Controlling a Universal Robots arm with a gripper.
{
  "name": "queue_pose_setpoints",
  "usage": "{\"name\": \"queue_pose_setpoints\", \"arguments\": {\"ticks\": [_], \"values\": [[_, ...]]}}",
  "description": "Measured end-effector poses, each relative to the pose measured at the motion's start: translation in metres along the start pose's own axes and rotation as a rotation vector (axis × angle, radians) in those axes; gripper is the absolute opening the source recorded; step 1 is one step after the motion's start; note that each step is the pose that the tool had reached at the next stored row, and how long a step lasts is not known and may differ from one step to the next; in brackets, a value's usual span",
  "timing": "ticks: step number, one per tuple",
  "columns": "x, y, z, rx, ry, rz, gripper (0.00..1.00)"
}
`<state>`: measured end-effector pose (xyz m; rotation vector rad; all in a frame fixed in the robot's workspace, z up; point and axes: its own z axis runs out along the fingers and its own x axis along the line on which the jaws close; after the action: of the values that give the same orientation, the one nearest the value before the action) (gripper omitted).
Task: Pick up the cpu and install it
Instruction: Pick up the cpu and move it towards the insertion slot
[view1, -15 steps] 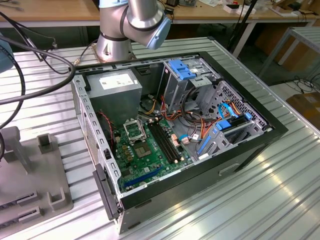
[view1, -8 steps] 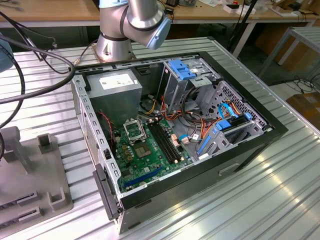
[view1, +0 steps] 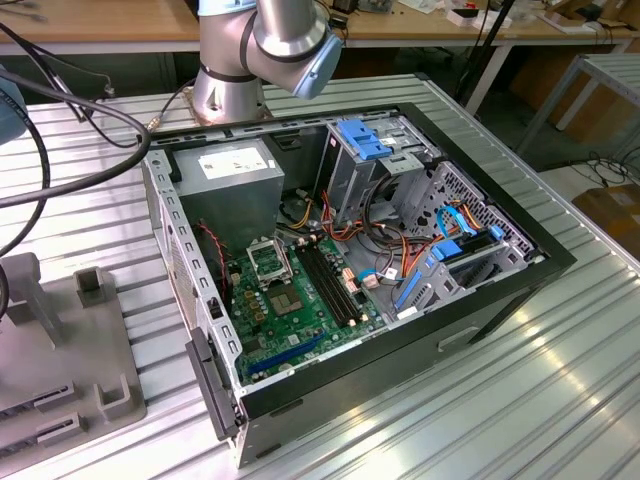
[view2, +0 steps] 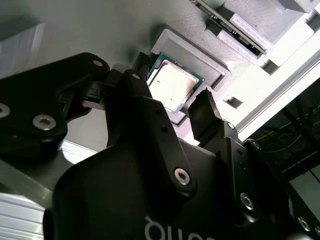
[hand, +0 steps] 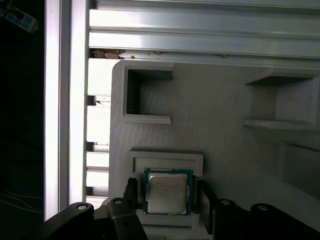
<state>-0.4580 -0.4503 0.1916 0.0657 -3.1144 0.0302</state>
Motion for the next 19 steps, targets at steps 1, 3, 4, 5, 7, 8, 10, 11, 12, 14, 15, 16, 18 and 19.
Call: {"name": "queue_pose_setpoints", "arguments": {"ticks": [1, 3, 4, 5, 7, 8, 10, 11, 12, 14, 15, 16, 18, 19], "values": [[0.0, 0.0, 0.0, 0.0, 0.0, 0.0, 0.59], [0.0, 0.0, -0.0001, 0.0, 0.0, 0.0, 0.59], [0.0, 0.0, -0.0001, 0.0, 0.0, 0.0, 0.57], [0.0, 0.0, -0.0001, 0.0, 0.0, 0.0, 0.57], [0.0, 0.0, -0.0001, 0.0, 0.0, 0.0, 0.5], [0.0, 0.0, -0.0002, 0.0, 0.0, 0.0, 0.5], [0.0, 0.0, -0.0002, 0.0, 0.0, 0.0, 0.5], [0.0, 0.0, -0.0002, 0.0, 0.0, 0.0, 0.5], [0.0, 0.0, -0.0006, 0.0001, 0.0001, 0.0, 0.5], [0.0001, 0.0, -0.0016, 0.0, 0.0001, 0.0, 0.5], [0.0, 0.0, -0.0021, 0.0, 0.0, 0.0, 0.5], [0.0, 0.0, -0.0023, 0.0, 0.0, 0.0, 0.5], [0.0001, 0.0, -0.0029, 0.0, 0.0, 0.0, 0.5], [0.0001, 0.0, -0.0034, 0.0, 0.0001, 0.0, 0.5]]}}
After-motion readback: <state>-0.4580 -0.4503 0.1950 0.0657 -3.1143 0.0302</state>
